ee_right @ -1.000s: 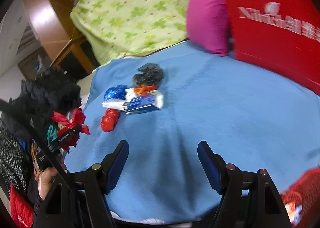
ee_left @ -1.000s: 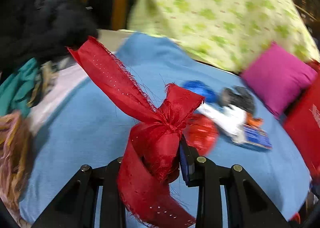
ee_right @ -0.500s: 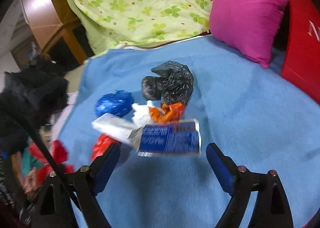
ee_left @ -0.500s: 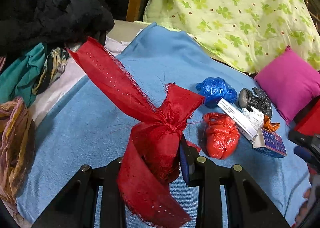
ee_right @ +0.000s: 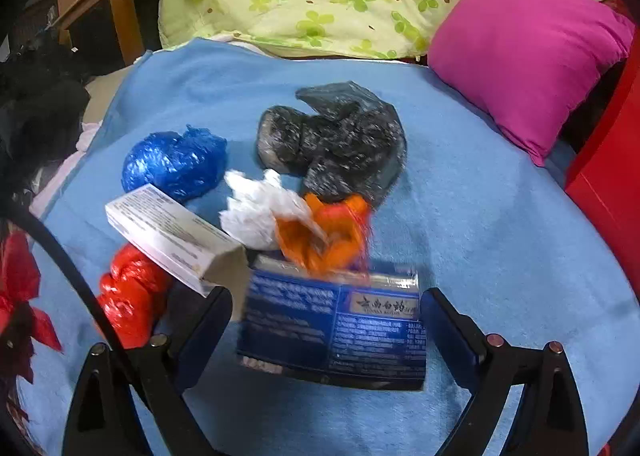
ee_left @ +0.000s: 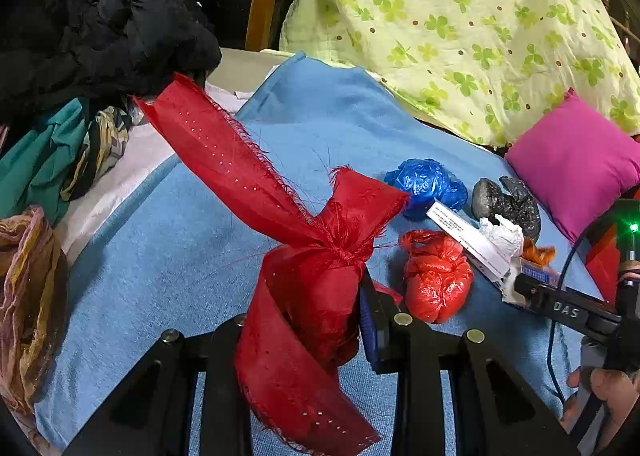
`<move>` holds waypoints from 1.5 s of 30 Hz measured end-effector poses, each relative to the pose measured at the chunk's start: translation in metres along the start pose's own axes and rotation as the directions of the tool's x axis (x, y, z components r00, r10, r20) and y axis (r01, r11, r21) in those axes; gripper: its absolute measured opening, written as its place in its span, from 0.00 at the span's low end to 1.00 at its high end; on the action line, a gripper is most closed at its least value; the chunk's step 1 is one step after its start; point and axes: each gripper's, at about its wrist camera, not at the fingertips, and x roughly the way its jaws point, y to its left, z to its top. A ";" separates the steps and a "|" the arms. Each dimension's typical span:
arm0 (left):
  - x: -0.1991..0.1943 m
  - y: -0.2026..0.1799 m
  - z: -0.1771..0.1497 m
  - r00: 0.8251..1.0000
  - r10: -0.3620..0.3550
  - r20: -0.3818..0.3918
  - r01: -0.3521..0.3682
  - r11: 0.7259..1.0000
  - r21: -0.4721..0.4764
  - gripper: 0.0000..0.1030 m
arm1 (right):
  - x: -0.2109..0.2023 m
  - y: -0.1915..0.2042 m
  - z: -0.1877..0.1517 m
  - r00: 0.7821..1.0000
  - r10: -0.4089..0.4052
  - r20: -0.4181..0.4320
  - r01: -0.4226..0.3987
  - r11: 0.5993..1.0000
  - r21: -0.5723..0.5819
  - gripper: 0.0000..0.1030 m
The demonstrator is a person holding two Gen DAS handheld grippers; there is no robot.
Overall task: Collect trash
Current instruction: 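Grasp the blue medicine blister pack with the right tool, then carry the bow and blister pack to the red wastebasket and release both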
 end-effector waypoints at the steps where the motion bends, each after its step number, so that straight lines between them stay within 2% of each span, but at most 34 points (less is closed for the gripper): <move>1: 0.000 -0.001 -0.001 1.000 0.000 0.002 0.000 1.000 0.004 0.32 | -0.004 -0.003 0.000 1.000 -0.004 0.014 0.004 1.000 0.002 0.94; 3: -0.001 -0.001 -0.001 1.000 -0.002 0.002 0.002 1.000 0.006 0.32 | -0.010 -0.007 0.000 0.999 -0.026 0.039 0.026 1.000 -0.004 0.94; 7: -0.002 -0.005 -0.002 1.000 0.007 0.009 -0.007 1.000 0.026 0.32 | -0.002 -0.008 0.001 1.000 -0.012 0.004 0.012 1.000 -0.017 0.94; 11: -0.001 -0.005 -0.003 1.000 0.012 0.006 -0.012 0.999 0.033 0.32 | 0.010 -0.008 -0.007 0.999 0.041 -0.022 -0.041 0.999 0.007 0.93; 12: -0.001 -0.005 -0.003 1.000 0.012 0.004 -0.012 0.999 0.033 0.32 | 0.011 -0.010 -0.009 0.999 0.044 -0.023 -0.044 0.999 0.009 0.88; 16: 0.001 -0.007 -0.003 1.000 0.008 -0.002 -0.008 0.999 0.041 0.32 | 0.001 -0.023 -0.013 0.997 0.073 0.003 -0.073 0.997 0.036 0.88; 22: 0.000 -0.011 -0.004 1.000 0.006 0.001 -0.006 0.998 0.062 0.32 | -0.037 -0.046 -0.021 0.994 0.092 0.061 -0.097 0.992 0.080 0.88; 28: 0.000 -0.017 -0.010 1.000 0.013 -0.003 -0.013 0.996 0.089 0.32 | -0.087 -0.070 -0.047 0.986 0.122 0.115 -0.138 0.980 0.143 0.88; 36: -0.001 -0.040 -0.024 0.999 0.046 0.002 -0.046 0.978 0.201 0.32 | -0.149 -0.122 -0.085 0.967 0.155 0.203 -0.204 0.947 0.249 0.88; 41: -0.014 -0.055 -0.031 0.999 0.031 -0.014 -0.026 0.968 0.249 0.32 | -0.188 -0.156 -0.104 0.949 0.143 0.280 -0.228 0.926 0.301 0.88; 45: -0.034 -0.072 -0.033 1.000 -0.003 -0.023 0.009 0.965 0.261 0.32 | -0.199 -0.176 -0.115 0.937 0.155 0.313 -0.265 0.900 0.347 0.88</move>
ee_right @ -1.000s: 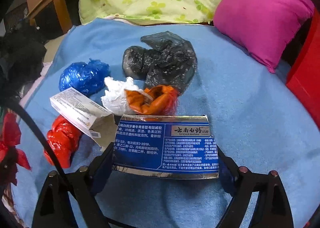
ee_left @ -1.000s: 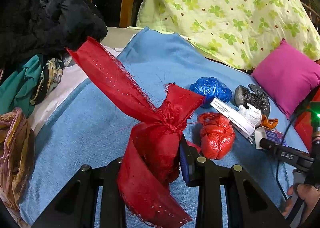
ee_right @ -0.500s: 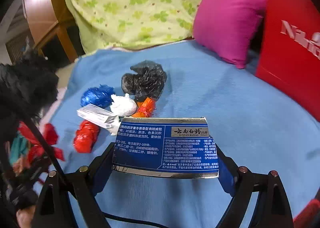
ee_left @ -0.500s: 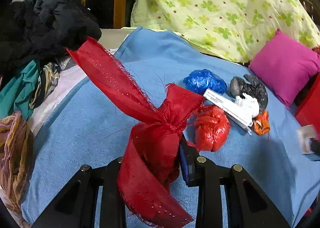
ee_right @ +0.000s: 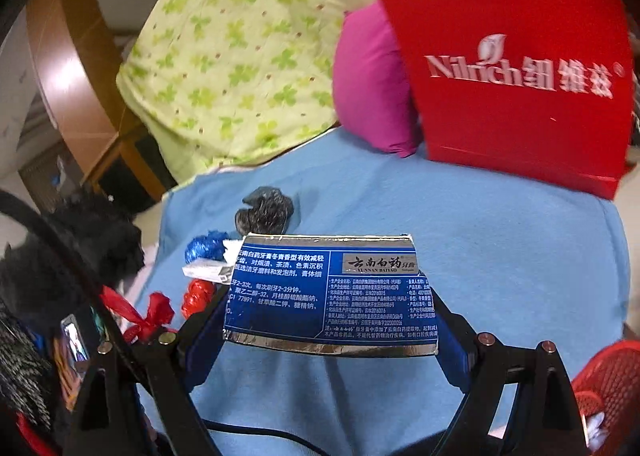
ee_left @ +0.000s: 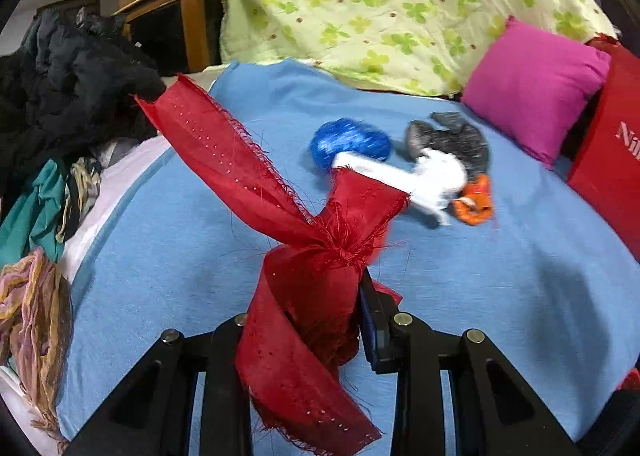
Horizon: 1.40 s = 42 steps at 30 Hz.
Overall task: Collect trash
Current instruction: 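Carry the bow and blister pack to the red wastebasket and release both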
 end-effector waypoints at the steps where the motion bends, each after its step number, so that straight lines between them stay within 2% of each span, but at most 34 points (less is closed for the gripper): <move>1: -0.006 -0.005 0.003 1.000 -0.005 0.006 0.005 1.000 0.006 0.32 | -0.003 -0.004 0.000 1.000 0.008 0.003 -0.009 1.000 0.013 0.88; 5: -0.032 -0.022 0.014 0.998 -0.040 0.043 0.040 0.999 0.007 0.32 | -0.018 -0.011 0.006 0.999 0.023 0.032 -0.023 0.999 0.024 0.88; 9: -0.056 -0.046 0.021 0.993 -0.095 0.074 0.092 0.995 0.046 0.32 | -0.041 -0.022 0.006 0.997 0.025 0.075 -0.029 0.999 0.042 0.88; 20: -0.100 -0.114 0.024 0.966 -0.242 0.093 0.229 0.964 0.137 0.32 | -0.088 -0.057 -0.004 0.989 0.001 0.151 -0.018 0.993 0.113 0.88; 26: -0.122 -0.154 0.017 0.939 -0.333 0.083 0.311 0.928 0.203 0.32 | -0.112 -0.082 -0.018 0.985 -0.037 0.167 0.009 0.987 0.163 0.88; 31: -0.141 -0.188 0.001 0.915 -0.399 0.062 0.371 0.891 0.260 0.32 | -0.137 -0.120 -0.036 0.980 -0.107 0.168 0.068 0.972 0.225 0.88; 36: -0.161 -0.216 -0.013 0.889 -0.455 0.049 0.418 0.850 0.320 0.32 | -0.162 -0.166 -0.058 0.970 -0.192 0.149 0.140 0.942 0.305 0.88; 42: -0.183 -0.243 -0.029 0.850 -0.527 0.012 0.485 0.790 0.374 0.32 | -0.195 -0.212 -0.095 0.956 -0.275 0.102 0.219 0.901 0.374 0.88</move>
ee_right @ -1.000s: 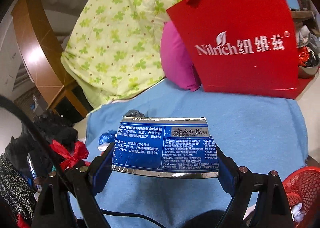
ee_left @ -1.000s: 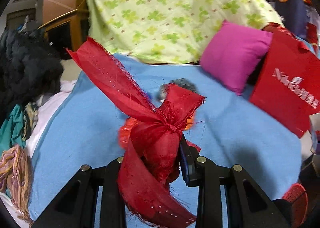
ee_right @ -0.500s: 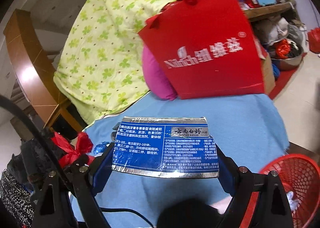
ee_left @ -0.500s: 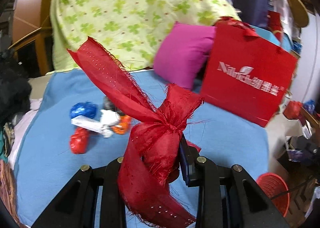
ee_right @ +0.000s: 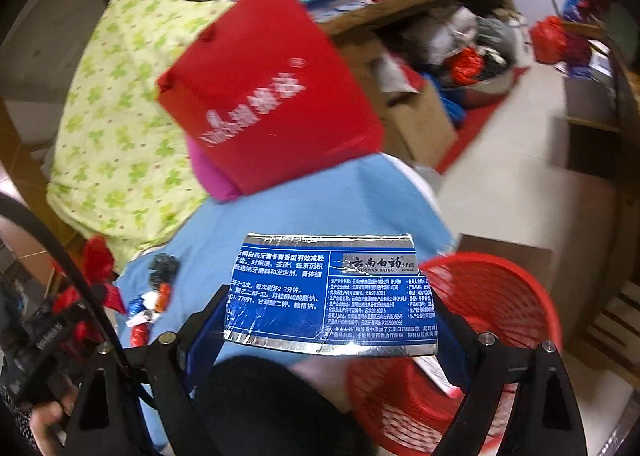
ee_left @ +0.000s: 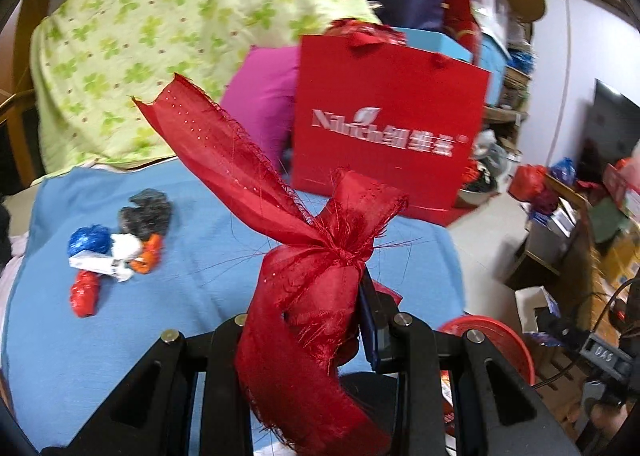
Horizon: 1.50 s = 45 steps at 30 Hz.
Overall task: Collect trash
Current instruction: 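Carry the bow and blister pack to the red wastebasket and release both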
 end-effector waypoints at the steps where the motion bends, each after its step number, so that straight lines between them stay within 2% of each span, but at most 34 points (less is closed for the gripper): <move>1: 0.000 -0.008 0.000 1.000 -0.012 -0.002 0.012 1.000 0.015 0.32 | -0.003 -0.004 -0.001 1.000 -0.008 0.004 0.008 1.000 0.007 0.88; 5: 0.002 -0.034 -0.001 0.998 -0.067 -0.023 0.068 0.996 0.060 0.32 | -0.011 -0.028 -0.003 0.999 -0.052 -0.004 0.052 0.998 0.029 0.88; 10: 0.009 -0.063 -0.005 0.989 -0.128 -0.071 0.135 0.986 0.101 0.32 | 0.007 -0.056 -0.013 0.991 -0.120 -0.059 0.121 0.992 0.027 0.88; 18: 0.023 -0.095 -0.013 0.979 -0.161 -0.121 0.180 0.970 0.164 0.32 | 0.041 -0.088 -0.034 0.970 -0.156 -0.185 0.171 0.983 0.064 0.90; 20: 0.029 -0.102 -0.014 0.974 -0.178 -0.143 0.202 0.965 0.170 0.32 | 0.046 -0.092 -0.035 0.963 -0.177 -0.204 0.196 0.978 0.076 0.95; 25: 0.046 -0.119 -0.017 0.958 -0.213 -0.192 0.247 0.952 0.180 0.32 | 0.033 -0.096 -0.030 0.971 -0.171 -0.165 0.188 0.978 0.094 0.97; 28: 0.054 -0.131 -0.019 0.946 -0.236 -0.223 0.279 0.942 0.186 0.32 | 0.017 -0.094 -0.022 0.979 -0.172 -0.106 0.183 0.977 0.108 0.97; 34: 0.071 -0.159 -0.030 0.905 -0.294 -0.308 0.363 0.910 0.200 0.32 | -0.022 -0.083 -0.004 0.984 -0.176 0.031 0.172 0.980 0.095 0.97; 41: 0.091 -0.190 -0.043 0.863 -0.313 -0.396 0.424 0.875 0.233 0.32 | -0.052 -0.077 0.004 0.976 -0.179 0.124 0.168 0.981 0.095 0.97; 44: 0.098 -0.200 -0.048 0.856 -0.297 -0.423 0.426 0.869 0.250 0.38 | -0.062 -0.077 0.010 0.972 -0.182 0.149 0.169 0.981 0.097 0.97; 45: 0.101 -0.202 -0.048 0.853 -0.291 -0.433 0.423 0.871 0.249 0.49 | -0.065 -0.077 0.011 0.970 -0.182 0.159 0.168 0.981 0.098 0.97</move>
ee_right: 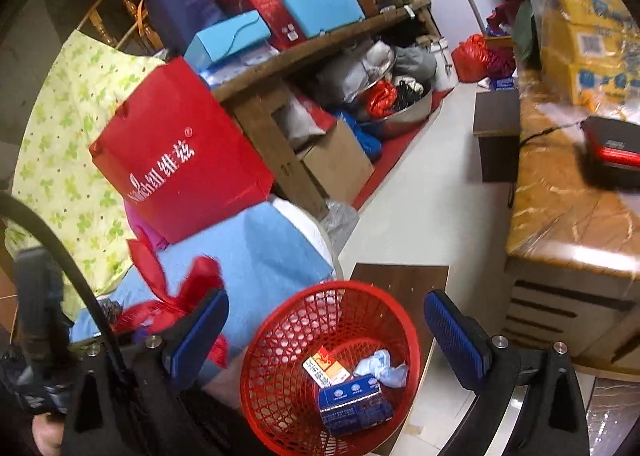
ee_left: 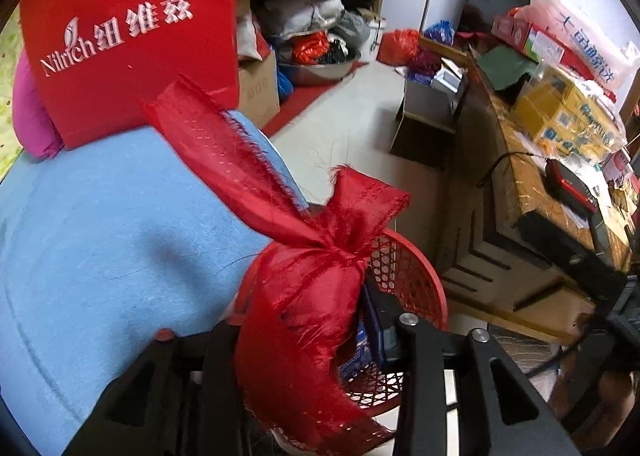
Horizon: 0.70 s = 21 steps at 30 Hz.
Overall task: Collect trash
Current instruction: 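Carry the bow and blister pack to the red wastebasket and release both, then return both tools to the remaining plastic bags on the blanket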
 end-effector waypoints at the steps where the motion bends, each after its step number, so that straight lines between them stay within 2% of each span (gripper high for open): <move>1: 0.003 0.000 0.001 1.000 0.004 -0.009 -0.004 1.000 -0.004 0.58 | -0.003 0.000 0.002 1.000 0.001 0.008 -0.001 1.000 0.001 0.97; 2: 0.003 0.000 0.002 1.000 0.016 -0.012 -0.016 1.000 -0.009 0.73 | -0.005 0.000 0.003 1.000 0.003 0.014 -0.003 1.000 0.003 0.97; 3: 0.000 0.001 0.002 0.999 0.036 -0.002 -0.036 0.999 -0.014 0.77 | -0.006 0.000 0.003 1.000 0.005 0.018 -0.005 1.000 0.004 0.97; 8: -0.023 0.018 0.001 0.996 0.069 0.048 -0.067 0.997 -0.036 0.77 | -0.007 0.006 0.006 1.000 0.012 0.028 -0.012 1.000 -0.002 0.97; 13: -0.055 0.049 -0.008 0.987 0.117 0.111 -0.105 0.988 -0.111 0.77 | -0.006 0.019 0.005 0.999 0.026 0.022 -0.026 0.999 -0.029 0.97; 17: -0.080 0.080 -0.024 0.976 0.163 0.142 -0.137 0.974 -0.179 0.77 | -0.006 0.035 0.004 0.999 0.042 0.019 -0.041 0.998 -0.052 0.97; 21: -0.104 0.112 -0.044 0.962 0.215 0.166 -0.165 0.948 -0.273 0.77 | -0.006 0.057 0.002 0.997 0.071 0.014 -0.069 0.993 -0.091 0.97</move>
